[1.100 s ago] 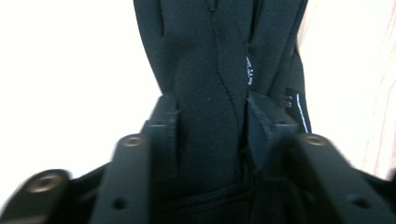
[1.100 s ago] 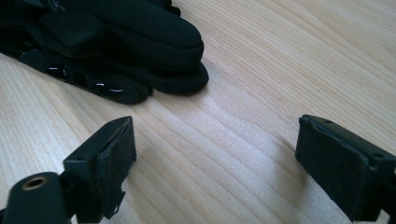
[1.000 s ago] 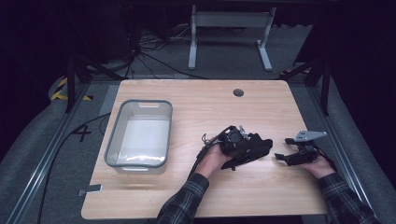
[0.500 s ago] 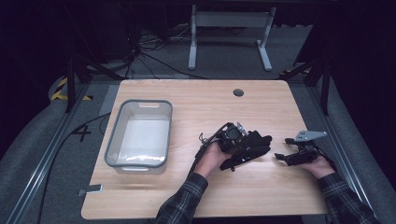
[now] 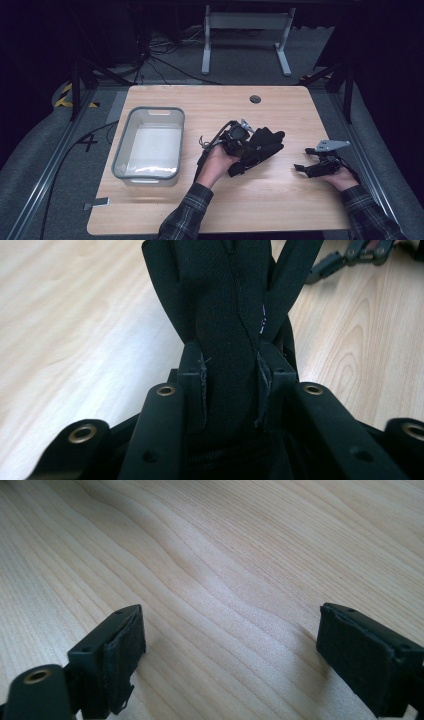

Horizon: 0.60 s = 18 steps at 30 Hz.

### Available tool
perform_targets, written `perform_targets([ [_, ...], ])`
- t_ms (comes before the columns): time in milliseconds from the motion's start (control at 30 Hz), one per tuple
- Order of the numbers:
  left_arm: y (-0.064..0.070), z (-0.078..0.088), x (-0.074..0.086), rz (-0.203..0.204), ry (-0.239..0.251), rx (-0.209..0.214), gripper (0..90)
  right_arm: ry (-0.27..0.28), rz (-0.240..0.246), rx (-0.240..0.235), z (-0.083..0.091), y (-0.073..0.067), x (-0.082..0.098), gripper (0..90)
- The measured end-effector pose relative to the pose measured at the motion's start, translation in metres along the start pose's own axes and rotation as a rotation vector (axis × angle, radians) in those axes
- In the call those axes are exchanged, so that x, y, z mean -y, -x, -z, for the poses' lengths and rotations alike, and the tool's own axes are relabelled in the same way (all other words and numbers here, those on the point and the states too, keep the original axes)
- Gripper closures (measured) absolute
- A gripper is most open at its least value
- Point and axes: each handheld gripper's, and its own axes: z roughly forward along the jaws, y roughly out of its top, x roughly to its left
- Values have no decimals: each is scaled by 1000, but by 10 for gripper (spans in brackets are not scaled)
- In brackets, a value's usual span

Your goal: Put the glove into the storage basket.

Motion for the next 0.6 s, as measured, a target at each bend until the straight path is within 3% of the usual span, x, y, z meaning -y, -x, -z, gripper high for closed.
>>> perform_targets([
  [433,-27,72,16,83,51,-111,701,0,-1,1,0,0,0,129],
  [600,-44,108,34,132,80,-171,700,0,-2,1,0,0,0,129],
])
